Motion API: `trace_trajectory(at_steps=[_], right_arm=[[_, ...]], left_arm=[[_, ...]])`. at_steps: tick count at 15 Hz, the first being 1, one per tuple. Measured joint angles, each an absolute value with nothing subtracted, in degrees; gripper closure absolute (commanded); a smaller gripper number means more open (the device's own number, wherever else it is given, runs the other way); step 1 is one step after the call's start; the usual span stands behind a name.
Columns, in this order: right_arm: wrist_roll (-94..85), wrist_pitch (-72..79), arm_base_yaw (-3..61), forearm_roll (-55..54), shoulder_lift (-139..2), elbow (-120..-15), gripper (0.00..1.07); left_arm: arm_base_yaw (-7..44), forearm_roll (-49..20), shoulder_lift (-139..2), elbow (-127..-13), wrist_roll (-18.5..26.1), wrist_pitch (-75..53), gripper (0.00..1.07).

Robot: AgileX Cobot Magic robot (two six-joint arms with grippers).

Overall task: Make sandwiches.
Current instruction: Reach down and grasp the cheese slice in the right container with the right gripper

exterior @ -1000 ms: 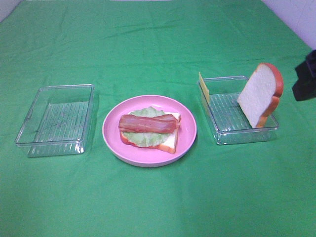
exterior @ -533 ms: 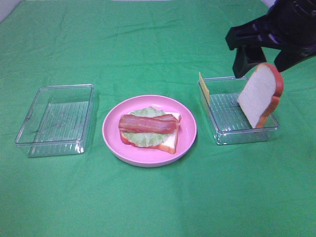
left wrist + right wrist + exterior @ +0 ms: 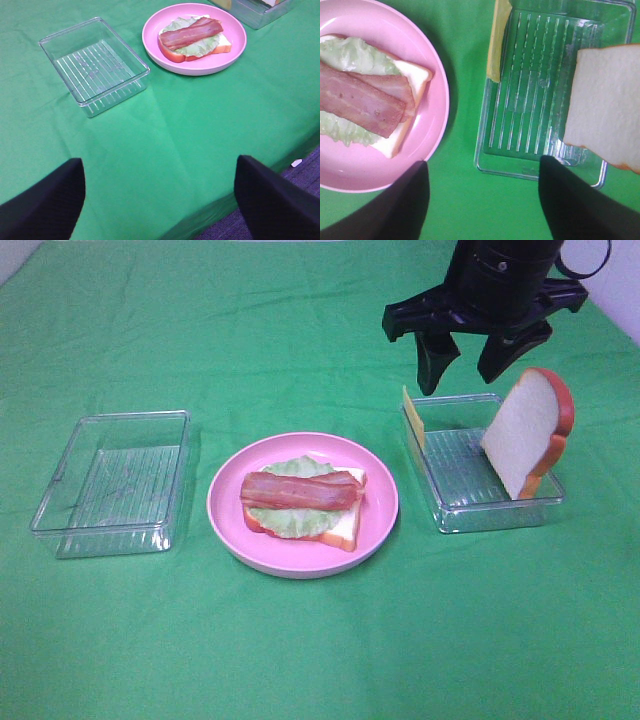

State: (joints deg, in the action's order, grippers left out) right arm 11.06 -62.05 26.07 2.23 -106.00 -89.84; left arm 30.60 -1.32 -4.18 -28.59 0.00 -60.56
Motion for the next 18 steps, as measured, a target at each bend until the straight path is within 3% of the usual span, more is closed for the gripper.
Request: trace_trajectory(at_steps=[4,8,18], right_arm=[[9.22,-66.58,25.84,0.0,-116.77,-102.22,0.51],[6.76,-67.55,21.03,-7.91,-124.73,-109.61,0.51],[7.1,-61.76,20.34,-7.28,-129.37,-111.04,0.58]], left_arm=[[30.6,-1.32,-4.18,-28.59,0.0,-60.56,0.29],[30.6,-1.32,-4.18,-28.59,0.0,-60.56,0.29],[30.6,-1.32,-4.18,-28.59,0.0,-60.56,0.29]])
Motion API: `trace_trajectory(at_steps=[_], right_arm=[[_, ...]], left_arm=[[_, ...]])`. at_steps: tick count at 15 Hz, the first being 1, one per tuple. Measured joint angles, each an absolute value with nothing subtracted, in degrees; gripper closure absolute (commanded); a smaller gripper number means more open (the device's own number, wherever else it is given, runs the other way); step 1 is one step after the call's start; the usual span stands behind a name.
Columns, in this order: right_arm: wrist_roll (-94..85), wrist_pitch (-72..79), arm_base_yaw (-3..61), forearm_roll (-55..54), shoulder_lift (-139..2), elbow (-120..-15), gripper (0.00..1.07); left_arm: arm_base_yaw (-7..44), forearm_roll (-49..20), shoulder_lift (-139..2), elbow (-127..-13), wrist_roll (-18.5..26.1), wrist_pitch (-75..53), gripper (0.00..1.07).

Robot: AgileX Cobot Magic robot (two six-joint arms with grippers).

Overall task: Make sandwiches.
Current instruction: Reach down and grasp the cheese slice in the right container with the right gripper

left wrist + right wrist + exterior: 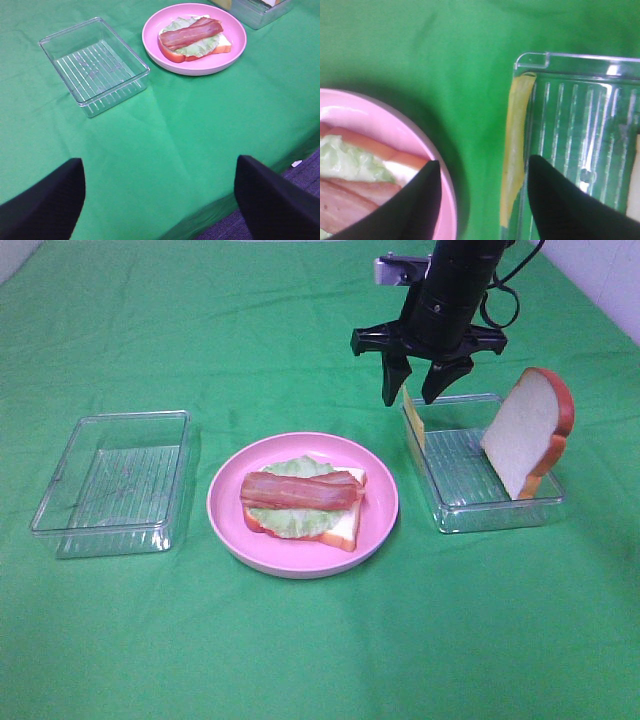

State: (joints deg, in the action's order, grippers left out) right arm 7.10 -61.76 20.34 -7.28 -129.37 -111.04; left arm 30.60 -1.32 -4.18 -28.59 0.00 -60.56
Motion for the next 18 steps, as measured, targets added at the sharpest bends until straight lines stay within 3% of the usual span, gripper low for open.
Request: trace_trajectory(at_steps=[3,7,9,10,18], right_arm=[[7.1,-61.65,20.34,-8.08,-130.75,-111.04,0.6],[7.51,-61.65,20.34,-5.39,-131.21,-111.04,0.77],[7.51,-61.65,20.34,-5.33,-131.21,-111.04,1.04],[7.51,-61.65,20.34,-5.27,-131.21,-111.04,1.07],[7.51,-62.45,20.34,-5.16,-130.98,-111.04,1.07]], left_arm=[[30.6,-1.32,-4.18,-28.59,0.0,-60.56,0.29],[30.6,-1.32,-4.18,-28.59,0.0,-60.5,0.29],[30.6,-1.32,-4.18,-28.59,0.0,-60.5,0.29],[30.6,-1.32,-4.18,-28.59,0.0,-60.5,0.29],[30.6,-1.32,-4.18,-28.59,0.0,-60.5,0.29]])
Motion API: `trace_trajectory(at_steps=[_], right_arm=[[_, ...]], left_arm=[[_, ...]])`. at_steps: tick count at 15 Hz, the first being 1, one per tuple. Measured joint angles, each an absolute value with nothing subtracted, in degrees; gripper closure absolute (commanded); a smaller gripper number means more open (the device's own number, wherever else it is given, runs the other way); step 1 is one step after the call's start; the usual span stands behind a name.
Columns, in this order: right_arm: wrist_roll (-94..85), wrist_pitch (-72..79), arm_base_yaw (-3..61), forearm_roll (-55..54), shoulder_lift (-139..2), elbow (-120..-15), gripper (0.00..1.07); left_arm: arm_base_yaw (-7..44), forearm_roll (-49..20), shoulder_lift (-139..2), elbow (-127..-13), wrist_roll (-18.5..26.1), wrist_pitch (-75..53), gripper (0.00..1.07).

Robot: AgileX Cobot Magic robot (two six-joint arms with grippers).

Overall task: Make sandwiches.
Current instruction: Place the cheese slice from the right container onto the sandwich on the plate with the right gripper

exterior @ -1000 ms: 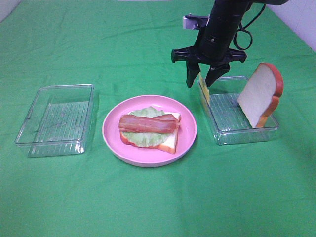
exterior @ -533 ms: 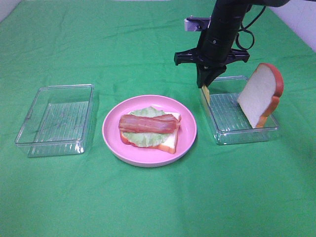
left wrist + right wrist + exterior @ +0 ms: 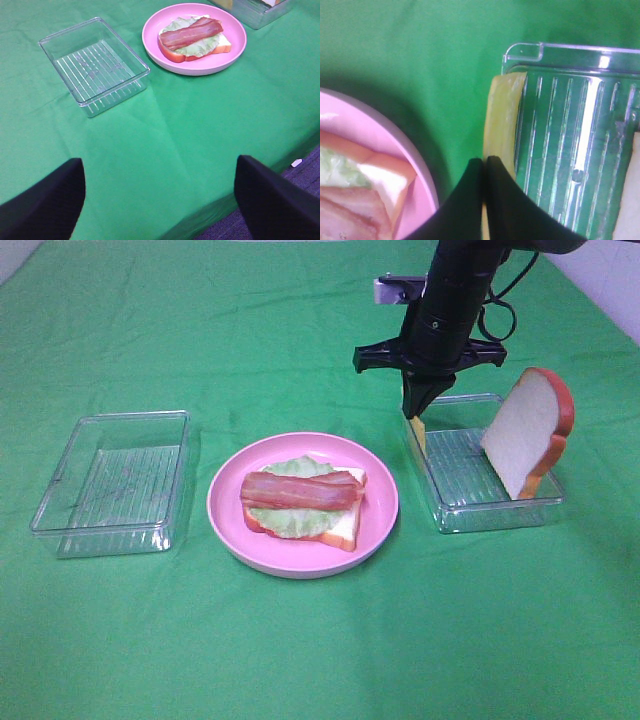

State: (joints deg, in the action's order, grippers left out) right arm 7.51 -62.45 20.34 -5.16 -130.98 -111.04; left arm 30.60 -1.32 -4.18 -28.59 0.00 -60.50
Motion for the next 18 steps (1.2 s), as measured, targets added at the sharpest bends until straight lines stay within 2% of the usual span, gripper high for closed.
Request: trace_trajectory(at_steps=[8,18], right_arm=[[6.99,-66.06,20.34,-6.19,-122.44,-111.04,1.07],[-7.1,-69.39,21.83,-28.88,-120.26,-111.04,1.07]], left_arm=[[30.6,-1.32,-4.18,-28.59,0.0,-60.5,0.29],[30.6,-1.32,-4.18,-28.59,0.0,-60.5,0.29]])
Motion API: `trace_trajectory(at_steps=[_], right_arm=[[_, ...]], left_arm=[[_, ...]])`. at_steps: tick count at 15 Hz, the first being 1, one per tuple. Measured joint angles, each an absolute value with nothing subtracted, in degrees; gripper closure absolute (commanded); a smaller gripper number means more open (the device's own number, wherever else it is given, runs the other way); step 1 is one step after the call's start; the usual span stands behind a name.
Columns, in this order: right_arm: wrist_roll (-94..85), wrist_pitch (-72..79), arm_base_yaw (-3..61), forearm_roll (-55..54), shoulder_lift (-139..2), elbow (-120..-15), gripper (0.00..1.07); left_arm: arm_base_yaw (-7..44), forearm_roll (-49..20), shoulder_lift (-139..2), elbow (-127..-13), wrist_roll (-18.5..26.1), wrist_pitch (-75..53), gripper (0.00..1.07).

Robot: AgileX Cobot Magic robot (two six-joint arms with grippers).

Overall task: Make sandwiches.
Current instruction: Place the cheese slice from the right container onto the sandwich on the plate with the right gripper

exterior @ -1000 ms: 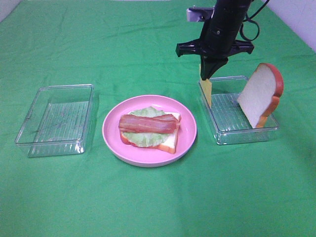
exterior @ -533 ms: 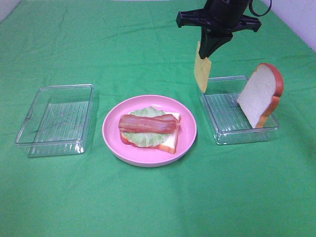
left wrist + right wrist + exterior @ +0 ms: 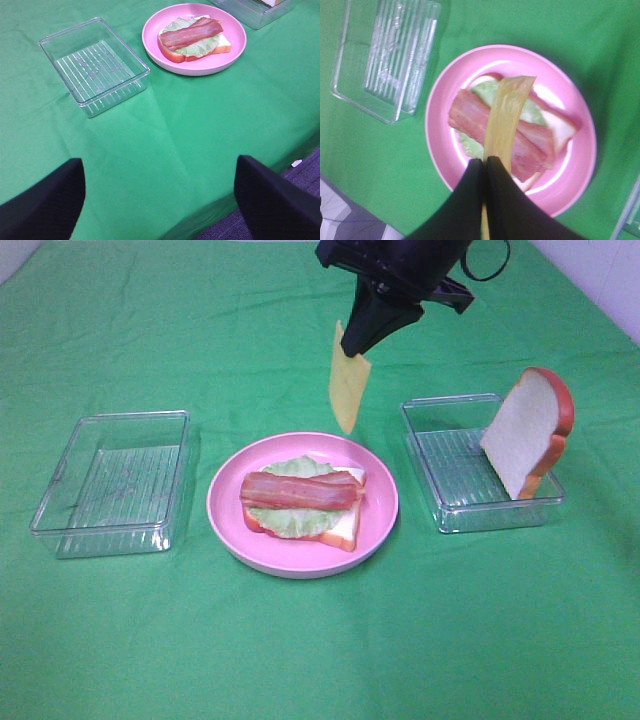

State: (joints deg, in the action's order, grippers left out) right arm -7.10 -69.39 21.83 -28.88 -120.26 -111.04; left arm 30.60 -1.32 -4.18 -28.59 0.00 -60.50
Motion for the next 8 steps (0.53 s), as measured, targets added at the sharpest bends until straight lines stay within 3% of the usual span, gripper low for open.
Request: trace_trajectory(at_steps=[4,8], right_arm=[[-9.51,-69.5,31.4,-31.28,-120.44,-111.04,1.07],[-9.51,-69.9,34.38,-33.23,-124.39,-111.04,1.07]], left_arm=[[30.6,-1.32,-4.18,-28.59,0.0,-60.5,0.29],[30.6,-1.32,-4.18,-28.59,0.0,-60.5,0.29]])
